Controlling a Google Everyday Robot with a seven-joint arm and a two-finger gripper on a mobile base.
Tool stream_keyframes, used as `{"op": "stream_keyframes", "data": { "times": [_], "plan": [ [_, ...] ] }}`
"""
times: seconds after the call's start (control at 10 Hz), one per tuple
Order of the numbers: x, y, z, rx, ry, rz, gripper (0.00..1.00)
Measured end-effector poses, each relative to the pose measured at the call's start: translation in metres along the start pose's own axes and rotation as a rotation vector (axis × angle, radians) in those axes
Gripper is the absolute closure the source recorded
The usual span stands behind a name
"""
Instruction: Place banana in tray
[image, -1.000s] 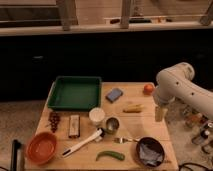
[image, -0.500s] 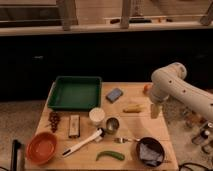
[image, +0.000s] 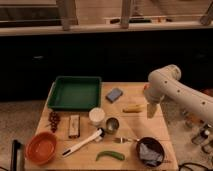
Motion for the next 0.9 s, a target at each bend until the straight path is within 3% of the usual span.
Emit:
{"op": "stream_keyframes", "data": {
  "times": [0.9],
  "plan": [
    [-0.018,-0.018,0.049,-0.019,-0.072,-0.038,0.20]
  ]
}}
